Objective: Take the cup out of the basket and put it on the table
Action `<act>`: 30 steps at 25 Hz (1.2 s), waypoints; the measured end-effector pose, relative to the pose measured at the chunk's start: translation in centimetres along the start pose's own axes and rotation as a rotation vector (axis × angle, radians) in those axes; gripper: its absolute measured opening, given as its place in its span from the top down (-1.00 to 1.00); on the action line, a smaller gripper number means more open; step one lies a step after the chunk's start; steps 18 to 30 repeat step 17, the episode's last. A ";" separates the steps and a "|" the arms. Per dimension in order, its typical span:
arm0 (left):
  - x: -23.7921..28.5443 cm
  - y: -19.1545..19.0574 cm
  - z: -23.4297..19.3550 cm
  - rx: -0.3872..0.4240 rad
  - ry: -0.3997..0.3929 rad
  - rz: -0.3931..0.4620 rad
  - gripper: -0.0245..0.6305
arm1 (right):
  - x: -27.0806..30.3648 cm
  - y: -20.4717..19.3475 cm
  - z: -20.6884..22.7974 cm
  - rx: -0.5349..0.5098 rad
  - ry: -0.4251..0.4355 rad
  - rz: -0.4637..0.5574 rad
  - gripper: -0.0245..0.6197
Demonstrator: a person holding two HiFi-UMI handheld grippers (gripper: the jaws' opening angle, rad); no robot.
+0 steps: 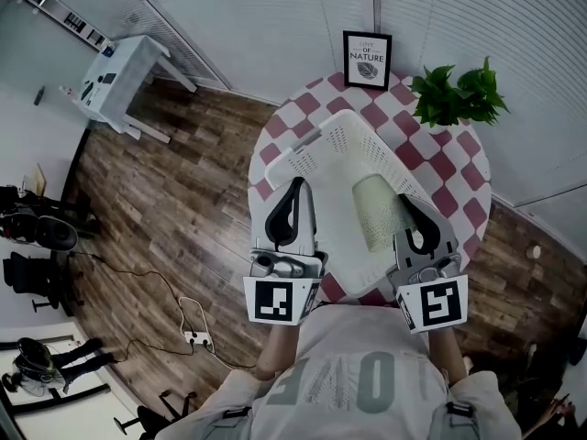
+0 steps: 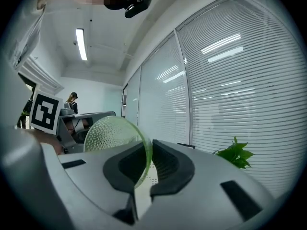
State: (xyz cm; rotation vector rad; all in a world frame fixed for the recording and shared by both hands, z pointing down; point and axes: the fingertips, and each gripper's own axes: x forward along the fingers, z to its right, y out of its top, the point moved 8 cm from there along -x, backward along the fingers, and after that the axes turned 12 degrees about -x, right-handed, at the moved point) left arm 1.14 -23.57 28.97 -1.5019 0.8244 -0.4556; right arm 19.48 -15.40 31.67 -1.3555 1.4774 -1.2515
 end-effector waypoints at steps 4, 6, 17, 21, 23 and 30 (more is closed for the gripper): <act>-0.1 0.1 -0.3 -0.001 0.008 0.000 0.92 | 0.1 0.1 -0.2 -0.002 0.009 0.001 0.85; -0.2 -0.1 -0.4 -0.002 0.010 -0.004 0.92 | 0.3 0.2 -0.3 -0.012 0.009 0.000 0.85; 0.1 -0.1 -0.7 0.001 0.012 -0.009 0.92 | 0.9 0.5 -0.7 -0.049 0.011 0.003 0.85; 0.1 -0.1 -0.7 0.001 0.012 -0.009 0.92 | 0.9 0.5 -0.7 -0.049 0.011 0.003 0.85; 0.1 -0.1 -0.7 0.001 0.012 -0.009 0.92 | 0.9 0.5 -0.7 -0.049 0.011 0.003 0.85; 0.1 -0.1 -0.7 0.001 0.012 -0.009 0.92 | 0.9 0.5 -0.7 -0.049 0.011 0.003 0.85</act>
